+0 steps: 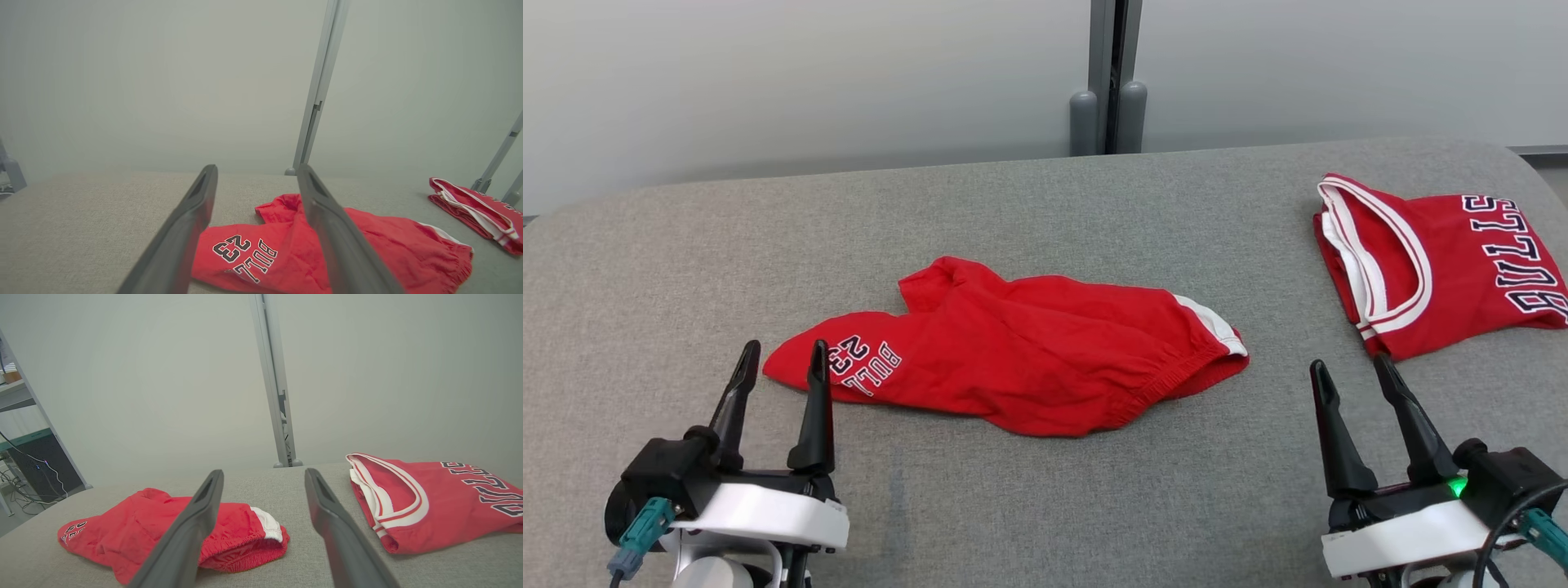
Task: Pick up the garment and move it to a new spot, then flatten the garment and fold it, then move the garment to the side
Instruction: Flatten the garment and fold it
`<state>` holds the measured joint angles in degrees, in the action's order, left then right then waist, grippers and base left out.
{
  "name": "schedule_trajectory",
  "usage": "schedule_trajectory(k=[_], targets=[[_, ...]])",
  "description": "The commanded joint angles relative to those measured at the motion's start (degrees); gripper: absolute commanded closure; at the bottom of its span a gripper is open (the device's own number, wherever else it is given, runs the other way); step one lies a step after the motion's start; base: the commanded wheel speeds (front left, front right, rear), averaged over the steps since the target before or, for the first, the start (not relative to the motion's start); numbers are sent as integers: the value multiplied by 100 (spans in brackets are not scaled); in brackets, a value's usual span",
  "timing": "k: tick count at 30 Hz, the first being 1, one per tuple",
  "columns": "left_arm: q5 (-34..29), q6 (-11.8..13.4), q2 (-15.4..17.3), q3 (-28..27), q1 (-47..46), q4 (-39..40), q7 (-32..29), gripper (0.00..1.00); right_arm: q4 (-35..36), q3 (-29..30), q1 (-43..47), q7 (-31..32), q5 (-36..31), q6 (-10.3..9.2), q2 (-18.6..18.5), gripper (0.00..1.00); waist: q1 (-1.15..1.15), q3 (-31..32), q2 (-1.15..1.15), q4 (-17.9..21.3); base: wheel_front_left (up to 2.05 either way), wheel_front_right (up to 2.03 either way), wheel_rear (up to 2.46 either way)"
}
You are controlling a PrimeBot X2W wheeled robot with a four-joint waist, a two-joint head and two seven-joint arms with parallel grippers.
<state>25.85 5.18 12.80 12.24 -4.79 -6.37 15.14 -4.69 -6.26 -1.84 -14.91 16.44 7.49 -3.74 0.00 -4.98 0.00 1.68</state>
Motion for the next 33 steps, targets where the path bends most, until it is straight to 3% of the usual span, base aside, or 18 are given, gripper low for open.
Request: schedule_trajectory(k=[1,12,19,26,33], targets=[[-91,-73,-26,-77,-42,-42,5,0,-27,2,-59,-30,11,3,-52,0,0,-3,0,-6,0,0,0],[-434,-369,-337,-432,-68,-187,5,0,-95,-132,-95,-30,82,3,-143,0,0,2,0,-25,0,0,0],[-562,-525,-480,-567,-111,-297,6,0,-409,-896,-153,70,406,3,-466,0,0,21,0,-147,0,0,0],[-652,-673,-590,-677,-168,-408,6,0,-1101,-1887,-532,1335,1055,3,-754,0,0,72,0,-393,0,0,0],[-731,-763,-697,-726,-207,-479,6,0,-1697,-2113,-1045,2386,1624,3,-795,0,0,49,0,-748,0,0,0]])
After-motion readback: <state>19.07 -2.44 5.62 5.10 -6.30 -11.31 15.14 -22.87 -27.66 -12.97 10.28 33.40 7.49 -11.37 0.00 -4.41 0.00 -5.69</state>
